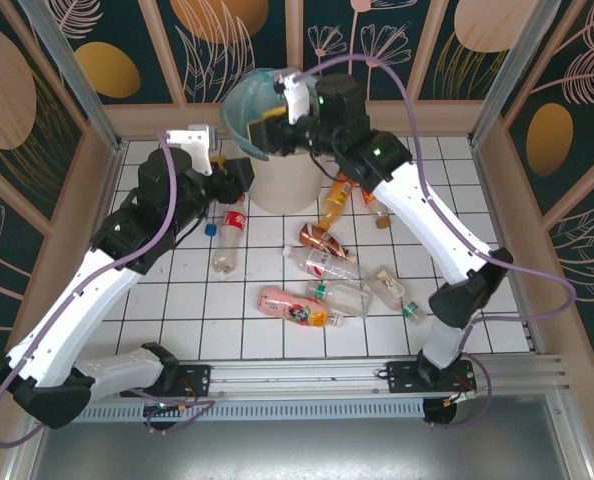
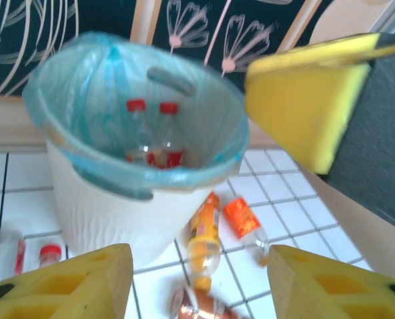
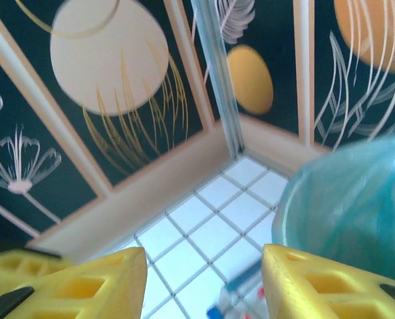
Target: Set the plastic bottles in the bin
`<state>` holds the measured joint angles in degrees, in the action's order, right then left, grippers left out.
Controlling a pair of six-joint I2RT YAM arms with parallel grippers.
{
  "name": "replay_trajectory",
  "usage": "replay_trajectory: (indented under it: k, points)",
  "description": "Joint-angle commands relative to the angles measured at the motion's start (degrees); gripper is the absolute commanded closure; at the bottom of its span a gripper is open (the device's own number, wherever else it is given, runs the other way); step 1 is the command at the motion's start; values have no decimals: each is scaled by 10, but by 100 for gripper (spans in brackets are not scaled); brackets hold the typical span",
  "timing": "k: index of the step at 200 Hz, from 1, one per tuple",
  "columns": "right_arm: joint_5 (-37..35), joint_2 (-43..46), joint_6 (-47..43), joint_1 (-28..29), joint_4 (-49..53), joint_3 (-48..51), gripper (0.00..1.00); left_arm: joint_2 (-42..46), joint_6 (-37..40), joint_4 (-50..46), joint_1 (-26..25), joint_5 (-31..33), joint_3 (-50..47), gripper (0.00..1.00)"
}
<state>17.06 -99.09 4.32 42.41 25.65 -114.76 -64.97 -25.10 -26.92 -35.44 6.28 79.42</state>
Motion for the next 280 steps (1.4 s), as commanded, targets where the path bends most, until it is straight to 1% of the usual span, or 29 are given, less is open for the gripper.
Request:
replay_trajectory:
  k: [1,29,41,59,81,99,128,145,166,188,204,236,273,280]
  points:
    - [-21,57,-17,22,-4,115,50,19,11,-54,4,-24,-33,42]
    - [-21,152,-23,41,-58,267,50,44,27,-81,3,-38,-77,40]
    - [-22,189,-19,45,-70,326,50,59,30,-76,3,-46,-107,39]
    - [-45,241,11,46,-79,408,50,80,35,-60,3,-70,-158,39]
    - [-62,294,23,46,-61,489,49,86,34,-62,3,-89,-201,39]
    - [-82,306,20,48,-19,517,50,88,23,-53,4,-93,-233,38]
    - [-121,270,8,65,53,499,49,102,-25,-8,3,-107,-307,38]
    - [-141,230,-4,80,75,473,49,114,-57,15,3,-109,-344,38]
    - [-163,170,-20,95,91,437,48,132,-79,28,3,-109,-380,37]
    - [-171,107,-36,100,106,396,48,154,-87,29,4,-98,-408,37]
    - [-170,74,-48,100,99,381,48,168,-89,29,3,-91,-421,36]
    - [-174,24,-76,100,94,352,47,179,-87,32,3,-77,-434,36]
    - [-177,-25,-96,99,124,315,46,185,-88,47,3,-71,-455,36]
    - [-188,-30,-99,98,126,312,45,185,-87,49,3,-71,-456,36]
